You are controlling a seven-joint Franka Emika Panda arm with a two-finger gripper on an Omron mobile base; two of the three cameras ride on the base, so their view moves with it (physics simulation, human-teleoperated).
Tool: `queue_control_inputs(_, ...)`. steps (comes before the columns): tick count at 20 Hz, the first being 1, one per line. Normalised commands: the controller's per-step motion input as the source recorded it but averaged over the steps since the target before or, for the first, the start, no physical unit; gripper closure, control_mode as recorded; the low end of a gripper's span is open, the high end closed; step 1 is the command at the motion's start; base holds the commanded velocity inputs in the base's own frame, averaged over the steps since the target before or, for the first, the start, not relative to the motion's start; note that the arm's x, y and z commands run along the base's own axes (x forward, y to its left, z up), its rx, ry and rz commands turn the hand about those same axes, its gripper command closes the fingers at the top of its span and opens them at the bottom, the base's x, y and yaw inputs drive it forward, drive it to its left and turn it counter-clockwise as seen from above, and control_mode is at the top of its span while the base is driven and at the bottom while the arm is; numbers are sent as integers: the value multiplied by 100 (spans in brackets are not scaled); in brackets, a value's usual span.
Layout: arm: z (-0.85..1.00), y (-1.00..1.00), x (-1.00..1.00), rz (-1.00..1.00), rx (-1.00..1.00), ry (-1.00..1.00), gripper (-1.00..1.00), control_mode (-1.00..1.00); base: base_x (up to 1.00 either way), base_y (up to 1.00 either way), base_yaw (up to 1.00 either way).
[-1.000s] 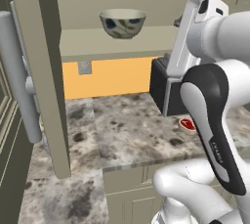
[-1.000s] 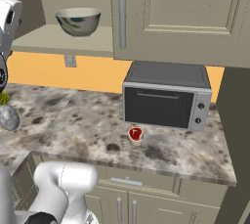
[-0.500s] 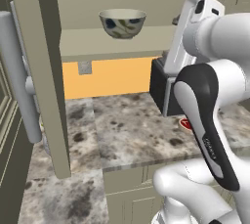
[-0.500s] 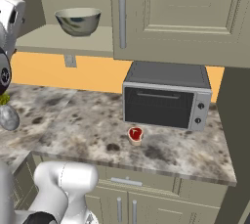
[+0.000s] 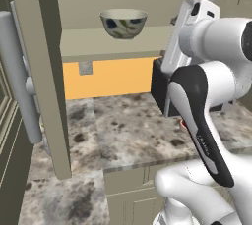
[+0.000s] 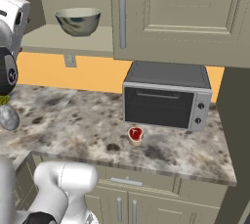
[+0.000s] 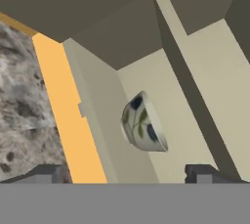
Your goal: Retrieve the bowl from the cabinet, then place the raw meat into the bowl to avoid contamination.
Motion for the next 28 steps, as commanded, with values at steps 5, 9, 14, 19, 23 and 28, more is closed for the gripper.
queue_control_inputs(5,0,0,23,-2,0,-1,-100,-100,0,0,0)
queue_control_inputs(9,0,0,22,-2,0,-1,-100,-100,0,0,0)
queue_control_inputs(14,0,0,21,-2,0,-1,-100,-100,0,0,0)
queue_control_inputs(19,0,0,21,-2,0,-1,-100,-100,0,0,0)
queue_control_inputs(23,0,0,19,-2,0,0,-100,-100,0,0,0)
queue_control_inputs(28,-1,0,16,-2,0,0,-100,-100,0,0,0)
